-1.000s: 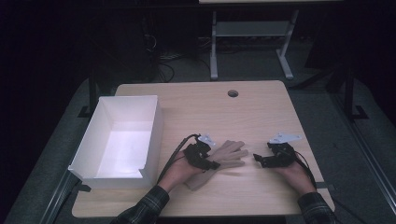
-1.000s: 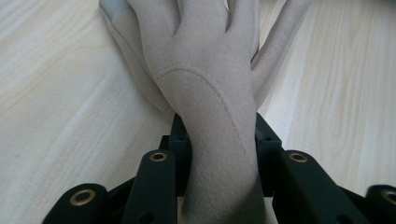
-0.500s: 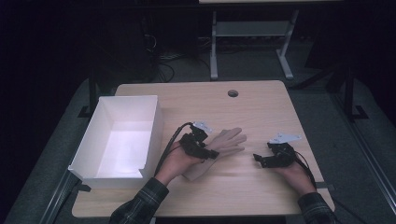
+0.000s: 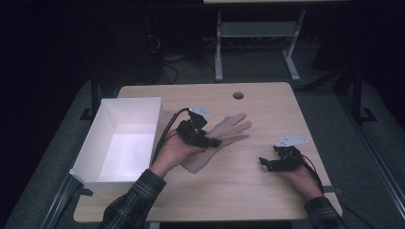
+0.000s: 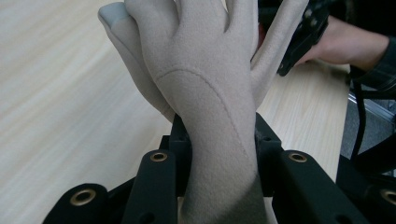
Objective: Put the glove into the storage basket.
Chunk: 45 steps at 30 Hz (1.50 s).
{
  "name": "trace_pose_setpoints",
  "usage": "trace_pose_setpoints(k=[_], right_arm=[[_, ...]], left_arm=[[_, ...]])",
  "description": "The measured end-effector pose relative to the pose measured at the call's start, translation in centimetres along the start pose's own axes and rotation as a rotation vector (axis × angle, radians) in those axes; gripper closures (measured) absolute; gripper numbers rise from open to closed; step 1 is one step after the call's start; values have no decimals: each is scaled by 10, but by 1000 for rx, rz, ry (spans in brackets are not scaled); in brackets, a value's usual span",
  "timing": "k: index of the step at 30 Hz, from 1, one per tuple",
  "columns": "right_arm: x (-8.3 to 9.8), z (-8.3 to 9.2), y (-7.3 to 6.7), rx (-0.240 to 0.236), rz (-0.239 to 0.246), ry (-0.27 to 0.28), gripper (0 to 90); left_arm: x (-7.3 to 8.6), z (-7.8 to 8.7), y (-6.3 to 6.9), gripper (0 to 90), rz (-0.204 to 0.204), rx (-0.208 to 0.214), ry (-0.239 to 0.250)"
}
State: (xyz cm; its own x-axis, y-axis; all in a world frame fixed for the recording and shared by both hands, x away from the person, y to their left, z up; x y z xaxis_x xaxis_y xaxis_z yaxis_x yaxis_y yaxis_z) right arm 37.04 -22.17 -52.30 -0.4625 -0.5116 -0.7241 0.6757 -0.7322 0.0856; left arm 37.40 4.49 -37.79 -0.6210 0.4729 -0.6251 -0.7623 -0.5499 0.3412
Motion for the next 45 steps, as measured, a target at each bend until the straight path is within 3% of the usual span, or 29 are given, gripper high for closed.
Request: trace_pose_setpoints(k=[8,21,37,45], right_arm=[[0,0,0,0,-1,-1,190],[0,0,0,0,1,-1,190],[0,0,0,-1,1,-1,190],[0,0,0,-1,1,-1,190]], left_arm=[[-10,27,-8,680,-11,-11,19],[-4,79,-33,681,17,-67,74],[26,142,-75,681,108,-171,165],[50,163,-98,681,164,-239,194]])
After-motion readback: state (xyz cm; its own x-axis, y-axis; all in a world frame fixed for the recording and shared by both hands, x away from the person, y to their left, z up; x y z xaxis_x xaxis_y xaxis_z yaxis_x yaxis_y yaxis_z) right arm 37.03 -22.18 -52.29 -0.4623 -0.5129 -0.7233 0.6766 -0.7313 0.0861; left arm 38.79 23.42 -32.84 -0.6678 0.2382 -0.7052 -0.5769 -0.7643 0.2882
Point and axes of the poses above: each handheld gripper's, and its own axes: z roughly backward along the jaws, x roughly out of its underside, y roughly to its right, the point moved 6 cm from there along -z, roughly forward along the jaws, and after that the axes turned 10 degrees about z, right-handed, at the moved point
